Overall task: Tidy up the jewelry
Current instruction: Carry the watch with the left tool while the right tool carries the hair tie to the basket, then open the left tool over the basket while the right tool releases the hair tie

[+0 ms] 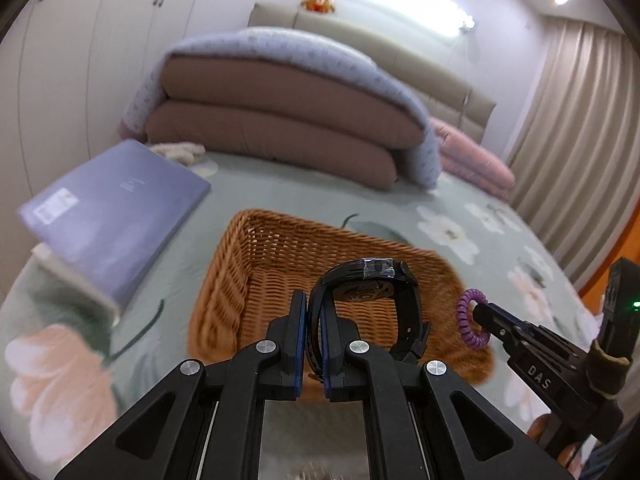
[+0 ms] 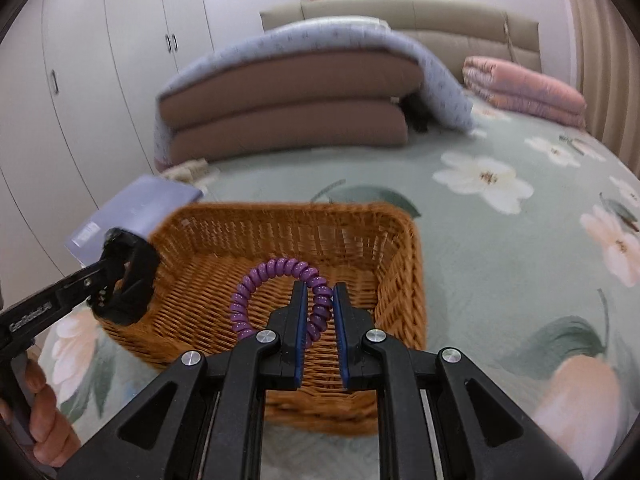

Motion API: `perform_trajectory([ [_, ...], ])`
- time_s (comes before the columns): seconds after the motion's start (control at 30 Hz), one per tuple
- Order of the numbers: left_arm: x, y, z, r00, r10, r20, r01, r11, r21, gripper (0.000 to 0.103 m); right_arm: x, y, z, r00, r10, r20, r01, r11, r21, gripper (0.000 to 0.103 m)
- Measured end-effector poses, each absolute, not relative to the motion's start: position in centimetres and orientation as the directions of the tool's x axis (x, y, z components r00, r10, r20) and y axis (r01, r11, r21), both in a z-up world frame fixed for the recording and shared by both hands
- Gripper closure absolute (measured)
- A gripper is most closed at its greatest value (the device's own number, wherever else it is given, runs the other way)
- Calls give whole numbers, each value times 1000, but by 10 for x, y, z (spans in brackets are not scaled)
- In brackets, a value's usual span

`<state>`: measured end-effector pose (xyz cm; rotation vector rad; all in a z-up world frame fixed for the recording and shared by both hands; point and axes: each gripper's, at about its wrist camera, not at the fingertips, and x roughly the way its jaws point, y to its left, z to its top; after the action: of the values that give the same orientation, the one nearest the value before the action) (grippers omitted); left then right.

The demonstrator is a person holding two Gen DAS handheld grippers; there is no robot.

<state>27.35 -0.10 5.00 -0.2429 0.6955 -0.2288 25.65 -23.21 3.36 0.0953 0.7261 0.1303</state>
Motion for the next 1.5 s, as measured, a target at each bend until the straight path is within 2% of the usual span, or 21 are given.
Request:
perform_trajectory([
  [0.27, 305, -18, 4, 680, -281, -678, 135, 956, -260, 96, 270, -227, 1, 688, 135, -713, -95, 991, 96, 87],
  [0.53, 303, -18, 4, 683, -278, -676, 144, 958, -249, 96, 268, -220, -1, 691, 124, -712, -109, 992, 67, 87],
  [0.6, 303, -18, 4, 685, -279, -673, 148, 958, -246, 93, 268, -217, -1, 690, 128, -713, -115, 991, 67, 87],
  [0.63, 302, -19, 4, 687, -279, -671, 151, 958, -244, 88, 269, -217, -2, 685, 138, -715, -121, 990, 75, 87],
  [0.8, 297, -15, 12, 714, -288, -639, 155, 954, -257, 87, 267, -217, 0, 686, 159, -710, -133, 987, 92, 83],
  [0.93, 295, -5, 14, 718, -314, -621, 150, 941, -303, 87, 259, -220, 10, 724, 169, -669, -132, 986, 105, 72],
  [1.27, 264, 6, 39, 780, -332, -530, 191, 933, -305, 87, 212, -226, 51, 855, 165, -493, -128, 986, 107, 72],
  [1.4, 235, 17, 59, 798, -359, -485, 222, 922, -317, 86, 182, -233, 67, 863, 178, -473, -125, 982, 142, 72],
  [1.43, 222, 24, 65, 802, -371, -468, 231, 916, -329, 85, 170, -236, 69, 863, 188, -469, -127, 979, 159, 72],
  [1.5, 201, 35, 70, 809, -380, -449, 237, 909, -341, 72, 152, -239, 67, 850, 214, -481, -132, 971, 198, 70],
])
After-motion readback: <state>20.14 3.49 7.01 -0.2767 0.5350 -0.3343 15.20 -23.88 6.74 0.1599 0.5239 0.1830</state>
